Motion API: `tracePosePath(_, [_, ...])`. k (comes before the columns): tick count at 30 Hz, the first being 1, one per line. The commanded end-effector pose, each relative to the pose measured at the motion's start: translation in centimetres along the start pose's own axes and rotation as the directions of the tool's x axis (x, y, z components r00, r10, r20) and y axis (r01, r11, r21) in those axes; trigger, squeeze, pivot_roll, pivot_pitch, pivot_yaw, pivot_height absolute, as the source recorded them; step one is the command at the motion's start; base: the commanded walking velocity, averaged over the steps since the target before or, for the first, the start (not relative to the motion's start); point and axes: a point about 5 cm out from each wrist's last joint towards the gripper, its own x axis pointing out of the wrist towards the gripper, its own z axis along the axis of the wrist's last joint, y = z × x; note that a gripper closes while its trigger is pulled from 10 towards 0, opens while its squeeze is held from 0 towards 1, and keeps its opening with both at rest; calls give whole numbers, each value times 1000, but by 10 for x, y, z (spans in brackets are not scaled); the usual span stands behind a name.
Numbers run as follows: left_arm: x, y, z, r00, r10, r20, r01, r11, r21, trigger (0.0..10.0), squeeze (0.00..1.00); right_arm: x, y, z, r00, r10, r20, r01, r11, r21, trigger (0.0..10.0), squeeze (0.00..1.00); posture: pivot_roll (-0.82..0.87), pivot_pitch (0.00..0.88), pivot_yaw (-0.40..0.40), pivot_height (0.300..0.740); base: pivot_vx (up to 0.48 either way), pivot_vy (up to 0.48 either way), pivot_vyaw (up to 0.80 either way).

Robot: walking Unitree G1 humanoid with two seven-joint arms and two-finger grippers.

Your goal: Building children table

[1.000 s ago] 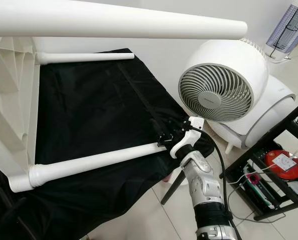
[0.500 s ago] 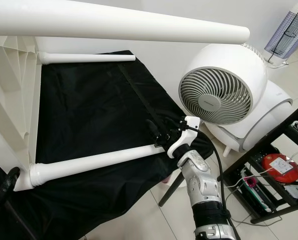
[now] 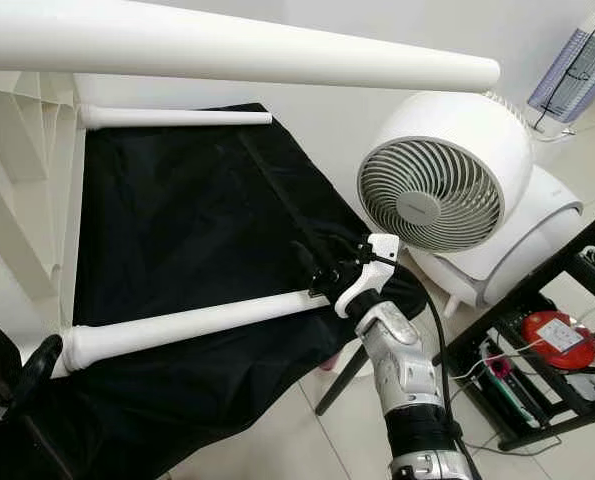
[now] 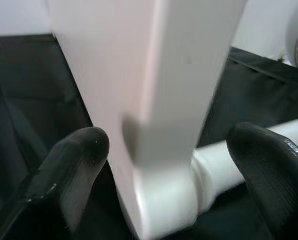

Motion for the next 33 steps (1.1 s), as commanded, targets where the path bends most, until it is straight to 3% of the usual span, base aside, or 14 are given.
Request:
tracePosePath(1, [-1,-4,1,999,-47,-7,47,999,-4,10000,0,-4,-4,-1,1000,-4,-9,4,1000,-22,10000,0,227,116,-130,740,0,0,0])
tracePosePath(10, [-10,1,1,999,-26,-34,26,1000,7,10000,0,-2,-5,-1,1000,2,-11,-2,1000,-19,10000,0,236,119,-140,740,0,0,711])
tracePosePath(26, [-13,1,3,999,-21,-37,22,1000,19,10000,0,0,-5,-1,1000,13,-15,-13,1000,-22,10000,0,241,124,-142,740,0,0,800])
tracePosePath(33, [-5,-8,4,998,-57,-25,57,998,26,10000,0,0,-7,0,1000,-3,-7,3,1000,-13,10000,0,233,127,-137,740,0,0,58])
